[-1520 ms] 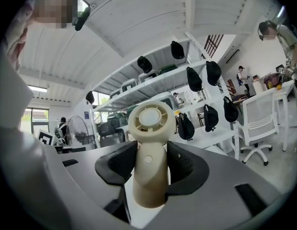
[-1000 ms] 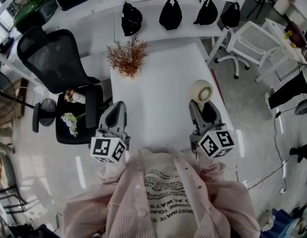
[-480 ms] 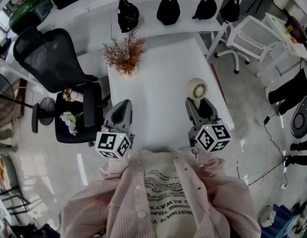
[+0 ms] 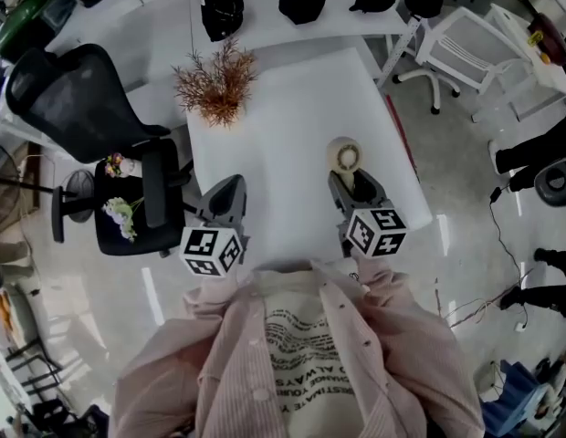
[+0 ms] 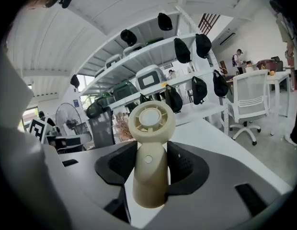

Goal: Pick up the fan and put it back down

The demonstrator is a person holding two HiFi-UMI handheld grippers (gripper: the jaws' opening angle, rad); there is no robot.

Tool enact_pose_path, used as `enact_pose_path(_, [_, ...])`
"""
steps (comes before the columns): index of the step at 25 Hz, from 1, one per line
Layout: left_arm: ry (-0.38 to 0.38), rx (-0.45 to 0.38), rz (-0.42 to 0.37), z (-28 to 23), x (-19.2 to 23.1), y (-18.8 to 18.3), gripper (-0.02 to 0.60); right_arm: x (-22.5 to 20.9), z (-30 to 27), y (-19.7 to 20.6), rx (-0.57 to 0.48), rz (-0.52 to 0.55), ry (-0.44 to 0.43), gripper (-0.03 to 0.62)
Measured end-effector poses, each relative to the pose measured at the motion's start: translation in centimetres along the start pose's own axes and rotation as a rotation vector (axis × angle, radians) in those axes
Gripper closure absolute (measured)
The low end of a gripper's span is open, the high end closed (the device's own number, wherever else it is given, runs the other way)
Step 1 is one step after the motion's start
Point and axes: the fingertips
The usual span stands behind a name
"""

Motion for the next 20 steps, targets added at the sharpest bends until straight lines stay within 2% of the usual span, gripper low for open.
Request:
enact_pose_path(11, [0.004, 0.18, 0.041, -3.1, 0.0, 7.0, 0.58, -2.6, -4.2, 7.4, 0.203, -0.031, 0.017, 0.408])
enact_pose_path(20, [-0.016, 0.312, 0.079, -3.7, 0.5, 12.0, 0.58, -4.2, -6.4, 14.0, 0.387, -0.04, 0.044, 0.408])
Point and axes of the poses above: the fingertips, and each gripper's own axes: z backward along the fingers, x to its left, y out of its underside, and after that the axes turned 10 degrees about -y, right-handed
